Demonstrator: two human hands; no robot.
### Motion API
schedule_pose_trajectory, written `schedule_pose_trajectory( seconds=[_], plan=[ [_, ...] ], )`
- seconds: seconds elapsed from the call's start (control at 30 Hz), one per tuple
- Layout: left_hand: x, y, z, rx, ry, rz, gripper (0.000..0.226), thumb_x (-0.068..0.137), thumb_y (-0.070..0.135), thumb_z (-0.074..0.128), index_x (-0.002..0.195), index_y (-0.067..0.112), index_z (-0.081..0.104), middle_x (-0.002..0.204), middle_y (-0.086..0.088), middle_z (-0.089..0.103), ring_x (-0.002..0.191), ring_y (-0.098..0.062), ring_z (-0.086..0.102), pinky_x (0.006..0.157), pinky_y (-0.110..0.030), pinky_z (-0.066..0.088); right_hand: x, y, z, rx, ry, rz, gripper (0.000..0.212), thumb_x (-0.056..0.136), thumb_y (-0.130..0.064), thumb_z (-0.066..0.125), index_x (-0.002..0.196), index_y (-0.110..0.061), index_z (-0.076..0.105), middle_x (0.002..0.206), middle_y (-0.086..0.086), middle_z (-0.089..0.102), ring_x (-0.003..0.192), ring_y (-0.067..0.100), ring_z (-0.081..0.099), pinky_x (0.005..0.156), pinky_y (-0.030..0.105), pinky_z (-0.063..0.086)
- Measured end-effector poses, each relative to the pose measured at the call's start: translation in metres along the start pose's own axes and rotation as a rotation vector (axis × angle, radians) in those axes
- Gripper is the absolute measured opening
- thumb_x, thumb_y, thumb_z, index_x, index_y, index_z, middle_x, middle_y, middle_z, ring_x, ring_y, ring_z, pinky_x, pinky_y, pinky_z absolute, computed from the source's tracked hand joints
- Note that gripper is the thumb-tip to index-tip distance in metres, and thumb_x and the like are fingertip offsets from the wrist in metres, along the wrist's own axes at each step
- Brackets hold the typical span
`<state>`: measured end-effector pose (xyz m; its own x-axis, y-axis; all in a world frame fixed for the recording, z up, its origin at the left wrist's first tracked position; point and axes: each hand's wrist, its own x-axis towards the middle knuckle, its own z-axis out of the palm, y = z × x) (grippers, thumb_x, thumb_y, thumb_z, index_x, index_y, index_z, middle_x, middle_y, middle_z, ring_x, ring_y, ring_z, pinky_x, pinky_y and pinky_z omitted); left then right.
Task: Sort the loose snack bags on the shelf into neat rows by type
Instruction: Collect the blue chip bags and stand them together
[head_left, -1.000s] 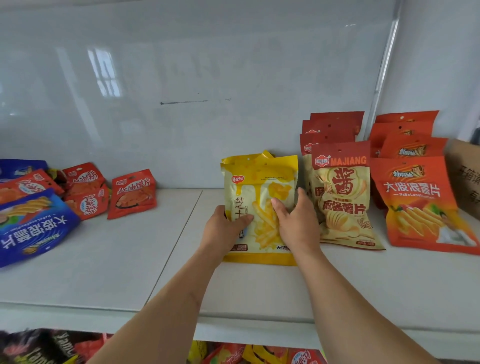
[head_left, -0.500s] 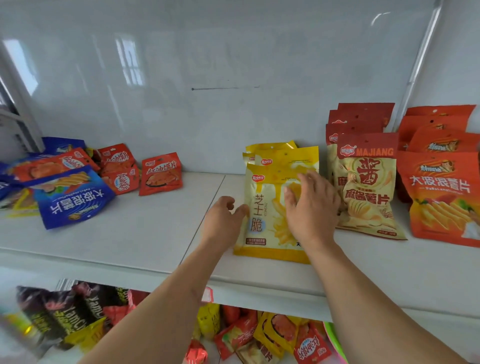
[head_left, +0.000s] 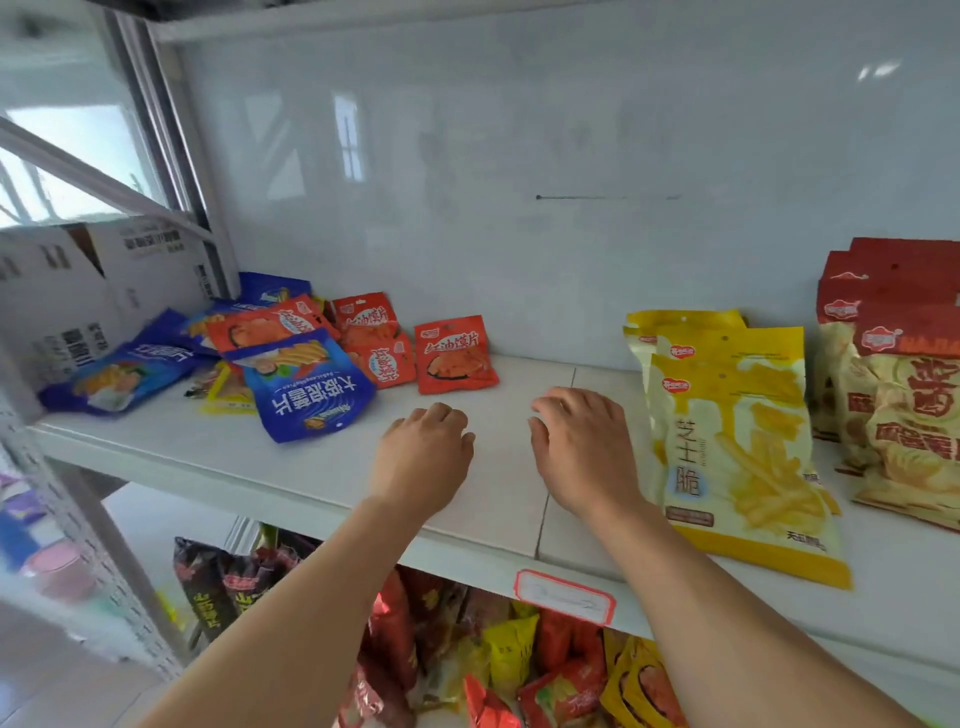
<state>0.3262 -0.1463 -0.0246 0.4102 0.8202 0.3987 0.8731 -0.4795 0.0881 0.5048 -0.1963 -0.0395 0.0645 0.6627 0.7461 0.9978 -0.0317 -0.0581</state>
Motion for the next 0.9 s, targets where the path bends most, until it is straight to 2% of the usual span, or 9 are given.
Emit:
schedule_pose_trajectory(
  seconds=[0.2, 0.4, 0.63, 0.73, 0.83, 0.9],
  plan=[
    [0.001, -0.092, -0.015, 0.022, 0.026, -0.023, 0.034, 0.105, 0.038, 0.042, 0.125, 0.021, 0.062, 0.127, 0.004, 0.063, 0.117, -0.019, 0.058, 0.092, -0.037, 0.048, 0.025, -0.091, 0.036, 0.06, -0.149, 0.041, 0.021, 0.094, -0.023, 0.06, 0.111, -0.016, 0.07, 0.112, 0.003, 0.069, 0.103, 0.029, 0.062, 0.088, 0.041, 0.046],
    [0.01, -0.169, -0.014, -0.047, 0.051, -0.088, 0.029, 0.102, 0.032, 0.045, 0.11, 0.015, 0.067, 0.116, -0.001, 0.066, 0.109, -0.025, 0.06, 0.082, -0.036, 0.047, 0.059, -0.158, 0.068, 0.16, -0.189, 0.085, 0.023, 0.098, -0.027, 0.055, 0.116, -0.017, 0.066, 0.119, 0.002, 0.066, 0.111, 0.026, 0.058, 0.088, 0.038, 0.043],
    [0.034, -0.228, -0.011, -0.148, 0.114, -0.198, 0.03, 0.102, 0.036, 0.05, 0.117, 0.017, 0.067, 0.121, -0.003, 0.066, 0.111, -0.026, 0.062, 0.081, -0.036, 0.05, 0.096, -0.209, 0.107, 0.375, -0.255, 0.18, 0.031, 0.1, -0.031, 0.052, 0.124, -0.015, 0.063, 0.121, 0.004, 0.065, 0.113, 0.025, 0.058, 0.091, 0.036, 0.046],
    [0.045, -0.249, -0.017, -0.196, 0.133, -0.288, 0.033, 0.102, 0.039, 0.049, 0.126, 0.022, 0.065, 0.132, 0.001, 0.063, 0.115, -0.023, 0.061, 0.085, -0.035, 0.051, 0.113, -0.231, 0.122, 0.478, -0.263, 0.197, 0.031, 0.101, -0.034, 0.052, 0.125, -0.017, 0.061, 0.123, 0.002, 0.064, 0.114, 0.021, 0.058, 0.086, 0.034, 0.05],
    [0.052, -0.281, -0.023, -0.265, 0.144, -0.404, 0.035, 0.102, 0.04, 0.048, 0.129, 0.022, 0.062, 0.131, -0.001, 0.062, 0.115, -0.023, 0.06, 0.088, -0.037, 0.053, 0.128, -0.257, 0.137, 0.571, -0.265, 0.205, 0.027, 0.101, -0.034, 0.052, 0.121, -0.019, 0.062, 0.119, 0.0, 0.063, 0.109, 0.018, 0.06, 0.077, 0.029, 0.049],
    [0.057, -0.305, -0.027, -0.324, 0.188, -0.47, 0.035, 0.1, 0.038, 0.051, 0.129, 0.022, 0.06, 0.13, -0.002, 0.062, 0.115, -0.026, 0.059, 0.09, -0.041, 0.053, 0.134, -0.277, 0.143, 0.647, -0.263, 0.206, 0.025, 0.101, -0.032, 0.053, 0.119, -0.018, 0.063, 0.119, -0.001, 0.064, 0.109, 0.016, 0.061, 0.077, 0.028, 0.052]
  ],
)
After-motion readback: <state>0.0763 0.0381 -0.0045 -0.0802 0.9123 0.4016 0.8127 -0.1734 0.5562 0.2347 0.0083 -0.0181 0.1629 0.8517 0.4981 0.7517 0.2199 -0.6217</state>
